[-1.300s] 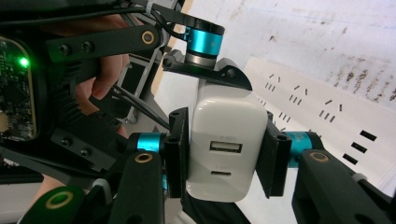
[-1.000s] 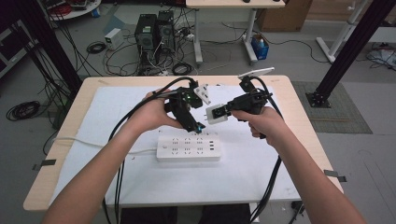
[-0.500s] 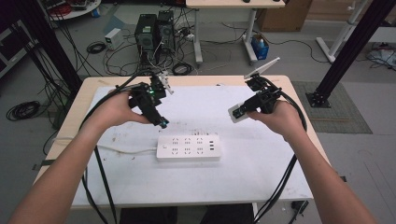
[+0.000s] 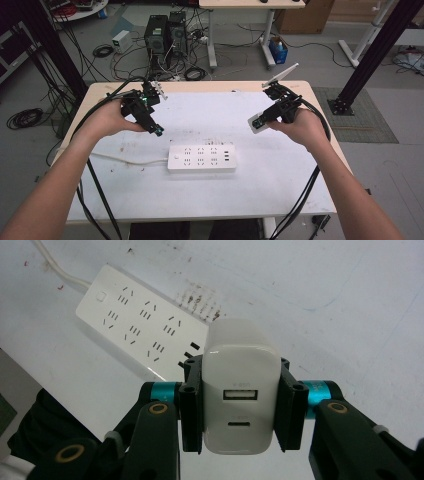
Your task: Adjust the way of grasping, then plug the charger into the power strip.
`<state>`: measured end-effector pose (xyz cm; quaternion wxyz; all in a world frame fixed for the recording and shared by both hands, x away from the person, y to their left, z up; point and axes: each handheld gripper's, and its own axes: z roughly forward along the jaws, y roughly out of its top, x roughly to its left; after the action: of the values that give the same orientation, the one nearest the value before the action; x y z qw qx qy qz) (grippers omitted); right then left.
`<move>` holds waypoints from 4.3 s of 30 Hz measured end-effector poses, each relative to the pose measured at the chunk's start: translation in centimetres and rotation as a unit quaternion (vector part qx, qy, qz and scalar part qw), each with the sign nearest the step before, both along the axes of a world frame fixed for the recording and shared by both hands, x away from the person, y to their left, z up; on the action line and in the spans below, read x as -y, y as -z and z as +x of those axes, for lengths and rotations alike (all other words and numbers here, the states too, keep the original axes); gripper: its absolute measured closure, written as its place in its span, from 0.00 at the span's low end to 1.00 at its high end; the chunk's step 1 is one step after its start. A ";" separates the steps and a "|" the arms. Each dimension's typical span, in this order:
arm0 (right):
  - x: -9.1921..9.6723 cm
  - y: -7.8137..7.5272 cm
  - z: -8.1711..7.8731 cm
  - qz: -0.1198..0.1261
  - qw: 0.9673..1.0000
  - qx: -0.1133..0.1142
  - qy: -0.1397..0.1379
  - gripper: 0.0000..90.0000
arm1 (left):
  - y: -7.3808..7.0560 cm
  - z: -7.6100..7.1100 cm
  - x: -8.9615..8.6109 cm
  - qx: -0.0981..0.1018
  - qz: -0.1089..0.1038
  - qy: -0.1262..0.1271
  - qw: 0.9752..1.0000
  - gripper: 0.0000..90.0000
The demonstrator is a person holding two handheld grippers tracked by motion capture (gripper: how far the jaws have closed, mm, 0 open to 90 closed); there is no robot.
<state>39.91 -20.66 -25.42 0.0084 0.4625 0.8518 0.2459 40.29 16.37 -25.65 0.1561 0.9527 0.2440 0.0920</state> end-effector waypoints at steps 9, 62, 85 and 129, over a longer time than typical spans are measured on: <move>0.1 -0.1 0.2 -0.019 1.000 -0.002 -0.004 0.69 | -0.2 -0.4 -0.9 -0.008 0.000 0.000 1.000 0.24; -15.5 7.4 2.6 -0.206 0.896 -0.014 -0.394 0.69 | -0.1 -3.5 -2.1 -0.003 0.001 0.000 1.000 0.24; -17.3 9.8 2.3 -0.251 0.847 0.000 -0.469 0.70 | 0.6 -4.1 -2.5 -0.007 0.001 -0.002 1.000 0.24; -14.2 8.3 2.7 -0.178 0.902 0.022 -0.394 0.25 | 1.0 -3.2 -3.2 -0.015 -0.013 -0.006 1.000 0.24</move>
<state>42.64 -6.42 -33.68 0.0114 0.0748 0.9936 0.0834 37.13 19.53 -26.63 0.1643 0.9504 0.2531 0.0754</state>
